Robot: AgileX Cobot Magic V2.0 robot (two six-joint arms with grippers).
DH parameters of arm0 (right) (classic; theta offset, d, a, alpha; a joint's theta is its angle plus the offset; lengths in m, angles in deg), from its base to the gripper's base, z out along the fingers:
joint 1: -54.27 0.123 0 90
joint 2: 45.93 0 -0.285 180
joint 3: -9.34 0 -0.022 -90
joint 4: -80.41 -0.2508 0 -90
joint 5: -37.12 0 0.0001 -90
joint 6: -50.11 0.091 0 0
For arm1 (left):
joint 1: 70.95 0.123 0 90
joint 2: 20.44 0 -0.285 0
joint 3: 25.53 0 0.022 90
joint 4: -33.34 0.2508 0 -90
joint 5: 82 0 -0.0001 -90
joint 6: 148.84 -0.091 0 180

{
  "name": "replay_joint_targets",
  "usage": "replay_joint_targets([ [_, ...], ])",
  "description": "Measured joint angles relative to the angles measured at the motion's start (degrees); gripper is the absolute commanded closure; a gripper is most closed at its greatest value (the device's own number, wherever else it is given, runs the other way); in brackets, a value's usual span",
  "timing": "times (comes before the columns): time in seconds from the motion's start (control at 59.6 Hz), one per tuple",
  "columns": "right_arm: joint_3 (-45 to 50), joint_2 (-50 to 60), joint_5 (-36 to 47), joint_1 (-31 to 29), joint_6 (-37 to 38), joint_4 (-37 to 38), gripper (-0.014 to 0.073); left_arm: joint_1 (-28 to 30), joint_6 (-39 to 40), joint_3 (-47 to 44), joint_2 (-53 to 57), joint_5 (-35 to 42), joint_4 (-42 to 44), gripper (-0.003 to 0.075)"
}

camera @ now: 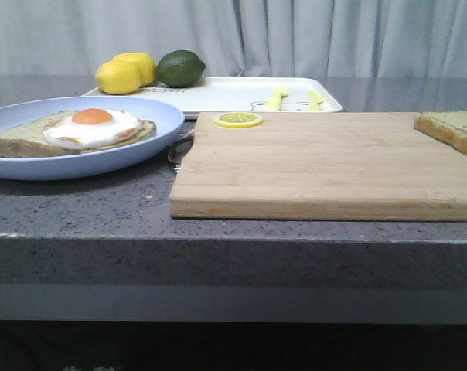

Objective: Place bread and move sandwich to tray
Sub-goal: 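Grasp the bread slice edge with the right gripper and lift it, then carry the bread with the right gripper over the egg on the blue plate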

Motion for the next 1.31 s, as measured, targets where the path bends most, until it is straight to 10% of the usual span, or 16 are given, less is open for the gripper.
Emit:
replay_joint_targets([
  [0.386, -0.4, -3.3, -4.6, -0.2, -4.0, -5.7, 0.0000, 0.0, 0.0, 0.0, 0.0, 0.0, 0.0, 0.0039],
  [0.704, -1.3, -3.3, -5.6, -0.2, -4.1, -6.6, 0.0662, 0.0, 0.0, 0.0, 0.0, 0.0, 0.0, 0.0039],
  [1.023, -5.1, 0.7, -6.1, -0.2, -2.1, -7.6, 0.0651, 0.0, 0.0, 0.0, 0.0, 0.0, 0.0, 0.0039],
  [1.308, -7.0, 9.3, -6.1, 0.9, -0.9, -24.6, 0.0651, 0.0, 0.0, 0.0, 0.0, 0.0, -0.1, 0.0039],
])
